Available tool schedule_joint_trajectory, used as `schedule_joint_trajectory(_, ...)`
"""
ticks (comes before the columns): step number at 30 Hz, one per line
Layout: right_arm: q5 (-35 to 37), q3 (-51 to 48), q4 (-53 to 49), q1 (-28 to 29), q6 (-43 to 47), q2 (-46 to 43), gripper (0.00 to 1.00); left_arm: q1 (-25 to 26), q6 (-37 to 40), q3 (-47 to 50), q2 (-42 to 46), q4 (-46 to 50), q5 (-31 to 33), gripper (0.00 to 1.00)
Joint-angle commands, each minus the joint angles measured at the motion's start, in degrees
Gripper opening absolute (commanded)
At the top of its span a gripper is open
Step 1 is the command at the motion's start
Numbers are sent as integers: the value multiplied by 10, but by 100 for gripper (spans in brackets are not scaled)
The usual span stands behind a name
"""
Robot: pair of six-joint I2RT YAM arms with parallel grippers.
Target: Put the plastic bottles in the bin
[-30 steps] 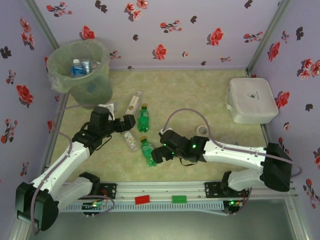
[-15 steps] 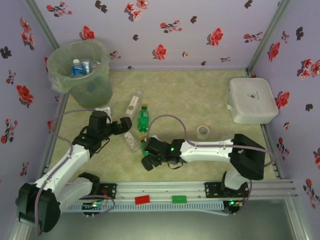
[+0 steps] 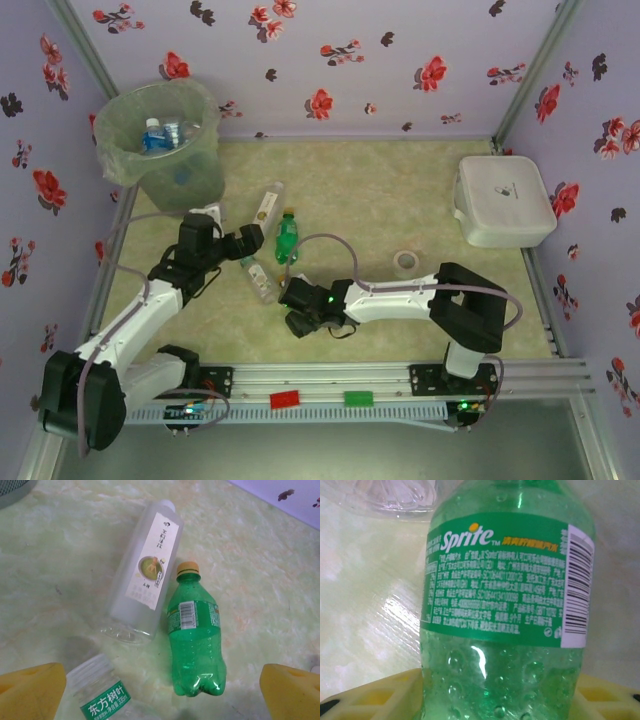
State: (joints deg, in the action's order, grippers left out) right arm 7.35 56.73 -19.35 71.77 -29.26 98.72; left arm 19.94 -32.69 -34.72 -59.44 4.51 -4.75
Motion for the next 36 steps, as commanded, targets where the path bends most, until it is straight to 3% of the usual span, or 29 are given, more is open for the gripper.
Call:
schedule_joint_trajectory(1,5,1,-9,3,8,-6,48,-5,-9,-22,-2,-21,-11,100)
schedule_joint_trajectory(5,-17,3,-31,-8,24,-23,37,-4,-25,-26,2,-14,-21,100)
schedule_joint_trajectory(21,-25,-39,-15,-115,76,-235,39,31,-92,-91,6,-31,-47,100)
schedule_joint_trajectory(28,-15,-58,94,-161,117,-284,39,79,-115,-141,-2,-30,-42,100)
schedule_joint_trajectory(36,-67,-36,234,-168,150,-246,39,140,-150,-154,-13,-57,-27,100)
